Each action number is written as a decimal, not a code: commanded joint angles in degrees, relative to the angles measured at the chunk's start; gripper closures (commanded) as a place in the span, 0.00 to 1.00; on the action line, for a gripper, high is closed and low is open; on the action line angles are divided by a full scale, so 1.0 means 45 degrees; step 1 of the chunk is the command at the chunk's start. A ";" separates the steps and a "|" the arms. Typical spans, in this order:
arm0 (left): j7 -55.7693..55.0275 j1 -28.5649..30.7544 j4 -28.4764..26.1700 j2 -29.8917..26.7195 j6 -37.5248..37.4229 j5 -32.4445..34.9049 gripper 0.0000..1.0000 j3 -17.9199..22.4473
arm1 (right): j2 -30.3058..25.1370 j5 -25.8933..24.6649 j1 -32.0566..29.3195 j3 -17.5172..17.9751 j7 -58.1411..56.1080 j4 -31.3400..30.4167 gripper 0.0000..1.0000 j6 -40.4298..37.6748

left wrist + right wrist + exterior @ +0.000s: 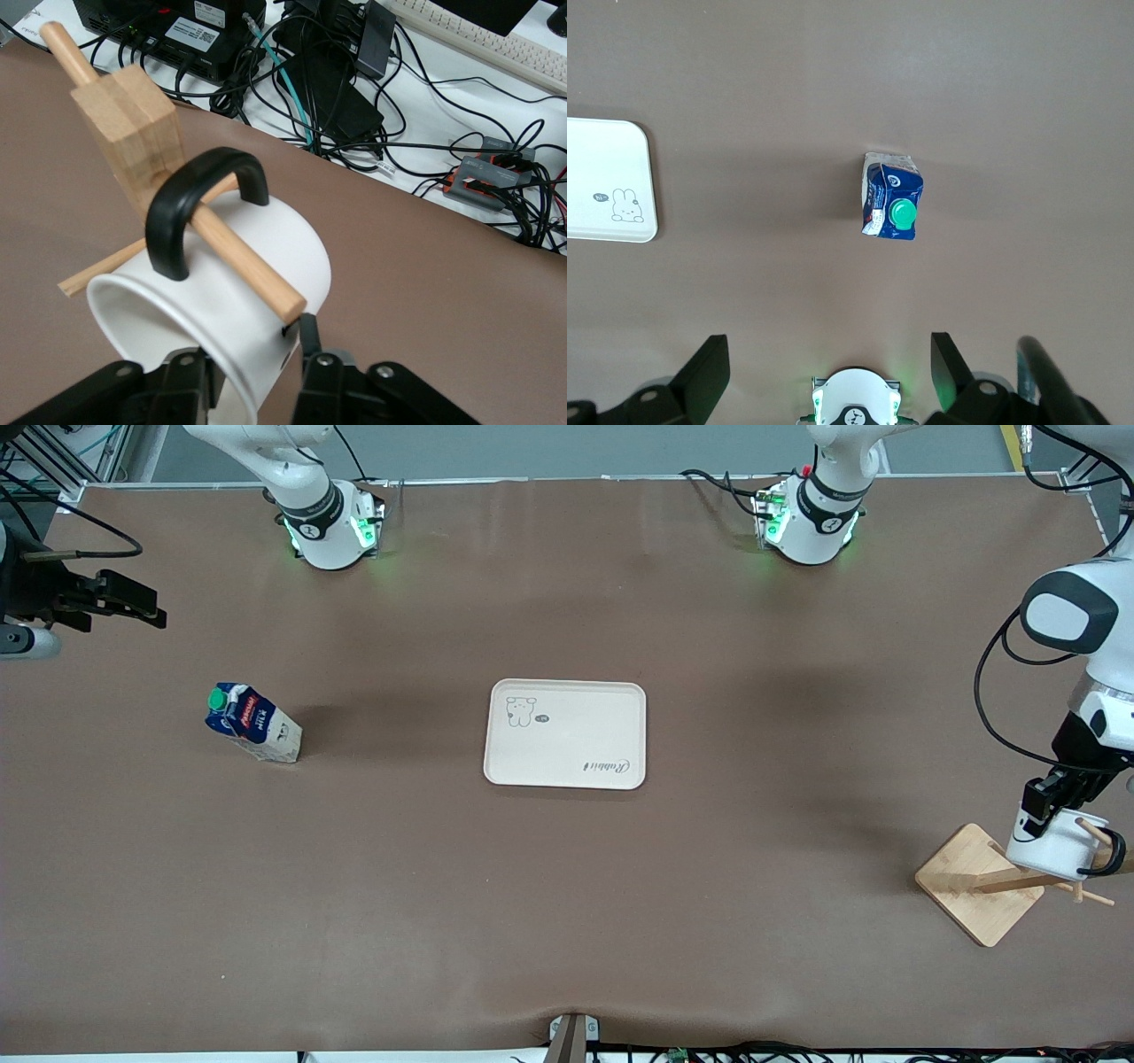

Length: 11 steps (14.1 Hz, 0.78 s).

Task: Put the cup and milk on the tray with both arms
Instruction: 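Lower the left gripper and grasp the white mug's rim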

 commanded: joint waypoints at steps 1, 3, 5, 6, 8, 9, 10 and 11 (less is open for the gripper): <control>0.0319 0.0014 0.0065 0.0057 0.0205 -0.0269 0.87 -0.0099 | -0.0236 0.0201 -0.0189 0.0097 -0.0133 -0.0079 0.00 -0.0064; 0.0339 0.0014 0.0026 -0.0040 0.0205 -0.0269 0.97 -0.0118 | -0.0236 0.0201 -0.0189 0.0097 -0.0133 -0.0078 0.00 -0.0064; 0.0339 0.0052 0.0007 -0.0196 0.0089 -0.0269 1.00 -0.0294 | -0.0236 0.0201 -0.0189 0.0097 -0.0133 -0.0059 0.00 -0.0064; 0.0339 0.0033 -0.0071 -0.0274 0.0068 -0.0269 1.00 -0.0314 | -0.0236 0.0221 -0.0189 0.0097 -0.0133 -0.0059 0.00 -0.0064; 0.0281 0.0033 -0.0169 -0.0430 0.0049 -0.0289 1.00 -0.0449 | -0.0236 0.0221 -0.0208 0.0097 -0.0133 -0.0078 0.00 -0.0064; 0.0242 0.0033 -0.0227 -0.0547 -0.0029 -0.0289 1.00 -0.0644 | -0.0236 0.0240 -0.0208 0.0097 -0.0133 -0.0059 0.00 -0.0064; 0.0241 0.0033 -0.0267 -0.0838 -0.0455 -0.0289 1.00 -0.0684 | -0.0236 0.0240 -0.0228 0.0078 -0.0133 -0.0059 0.00 -0.0064; 0.0241 0.0052 -0.0267 -0.1073 -0.1020 -0.0289 1.00 -0.0724 | -0.0236 0.0240 -0.0228 0.0097 -0.0133 -0.0078 0.00 -0.0064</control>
